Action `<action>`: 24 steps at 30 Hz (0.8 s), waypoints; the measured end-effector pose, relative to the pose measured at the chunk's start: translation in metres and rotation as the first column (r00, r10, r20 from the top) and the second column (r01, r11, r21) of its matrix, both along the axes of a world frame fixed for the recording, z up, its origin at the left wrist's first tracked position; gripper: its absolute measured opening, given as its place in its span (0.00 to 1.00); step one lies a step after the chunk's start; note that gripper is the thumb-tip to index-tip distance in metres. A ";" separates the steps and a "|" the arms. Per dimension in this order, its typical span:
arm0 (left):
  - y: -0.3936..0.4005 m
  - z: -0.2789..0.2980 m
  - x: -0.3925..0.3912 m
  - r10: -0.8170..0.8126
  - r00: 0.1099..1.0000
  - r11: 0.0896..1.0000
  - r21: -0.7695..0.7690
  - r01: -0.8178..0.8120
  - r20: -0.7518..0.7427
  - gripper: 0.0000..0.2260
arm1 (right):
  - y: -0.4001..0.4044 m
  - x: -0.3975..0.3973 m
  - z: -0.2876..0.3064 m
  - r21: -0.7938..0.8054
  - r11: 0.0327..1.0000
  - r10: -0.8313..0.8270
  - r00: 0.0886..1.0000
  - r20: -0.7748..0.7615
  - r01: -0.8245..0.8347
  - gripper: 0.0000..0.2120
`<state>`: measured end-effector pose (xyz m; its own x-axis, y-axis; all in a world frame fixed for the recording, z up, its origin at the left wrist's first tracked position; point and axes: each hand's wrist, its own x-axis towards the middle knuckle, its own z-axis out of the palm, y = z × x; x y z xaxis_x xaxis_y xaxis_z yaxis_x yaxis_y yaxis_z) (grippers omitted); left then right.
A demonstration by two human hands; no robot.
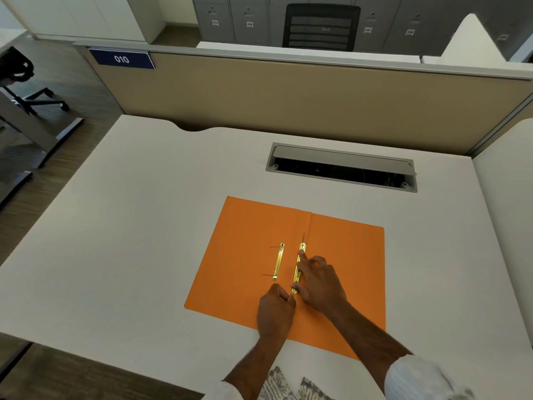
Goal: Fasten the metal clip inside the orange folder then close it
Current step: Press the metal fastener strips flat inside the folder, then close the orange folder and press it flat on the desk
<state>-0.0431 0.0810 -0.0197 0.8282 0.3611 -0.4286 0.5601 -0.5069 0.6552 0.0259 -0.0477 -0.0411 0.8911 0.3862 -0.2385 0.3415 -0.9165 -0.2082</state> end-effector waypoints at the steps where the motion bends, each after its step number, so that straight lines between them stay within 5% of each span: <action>1: 0.006 -0.001 -0.001 -0.015 1.000 1.000 0.004 0.014 0.002 0.07 | 0.000 -0.001 -0.001 -0.001 1.000 -0.002 1.000 0.002 0.002 0.26; 8: 0.102 -0.009 -0.021 0.106 0.984 0.967 0.216 -0.135 0.140 0.07 | -0.004 -0.017 -0.003 0.064 0.998 -0.009 1.000 -0.009 0.009 0.31; 13: 0.157 -0.003 -0.028 0.329 0.943 0.869 0.374 -0.323 0.050 0.18 | -0.010 -0.034 -0.002 0.012 0.999 0.039 0.999 -0.034 -0.038 0.39; 19: 0.189 0.005 -0.011 0.535 0.843 0.842 0.109 -0.528 -0.055 0.22 | -0.001 -0.046 -0.005 -0.032 0.999 0.018 0.998 -0.064 -0.020 0.36; 24: 0.208 0.016 -0.014 0.560 0.827 0.812 -0.222 -0.539 0.041 0.15 | -0.001 -0.049 -0.004 -0.042 0.999 0.004 0.998 -0.069 -0.007 0.36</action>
